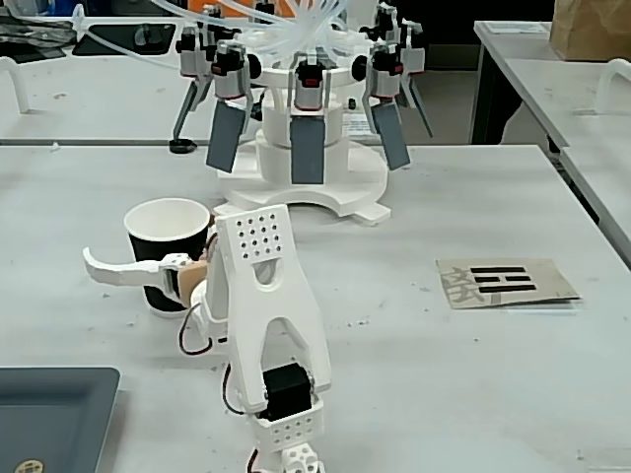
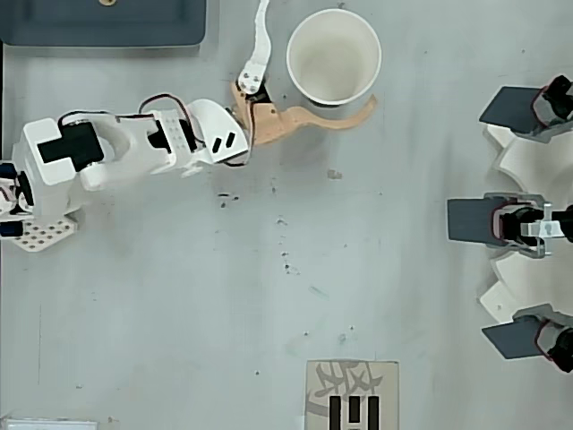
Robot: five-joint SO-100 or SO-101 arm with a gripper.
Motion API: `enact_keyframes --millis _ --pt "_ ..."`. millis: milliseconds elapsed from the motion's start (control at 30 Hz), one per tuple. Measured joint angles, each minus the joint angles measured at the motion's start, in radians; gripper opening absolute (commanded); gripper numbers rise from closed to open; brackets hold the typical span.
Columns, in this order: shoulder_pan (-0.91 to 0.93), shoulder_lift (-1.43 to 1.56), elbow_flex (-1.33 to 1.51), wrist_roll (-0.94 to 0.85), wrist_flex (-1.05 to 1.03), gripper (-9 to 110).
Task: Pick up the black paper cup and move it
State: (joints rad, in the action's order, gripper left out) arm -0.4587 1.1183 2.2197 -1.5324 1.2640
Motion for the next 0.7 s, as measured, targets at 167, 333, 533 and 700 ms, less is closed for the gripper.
enact_keyframes --millis 167,333,533,700 --pt "-0.008 0.000 0.000 0.000 0.000 42" --pt "-0.008 0.000 0.000 0.000 0.000 35" --pt "-0.008 -0.020 -0.008 0.003 0.000 28" --pt "-0.008 -0.020 -0.008 0.006 0.000 25"
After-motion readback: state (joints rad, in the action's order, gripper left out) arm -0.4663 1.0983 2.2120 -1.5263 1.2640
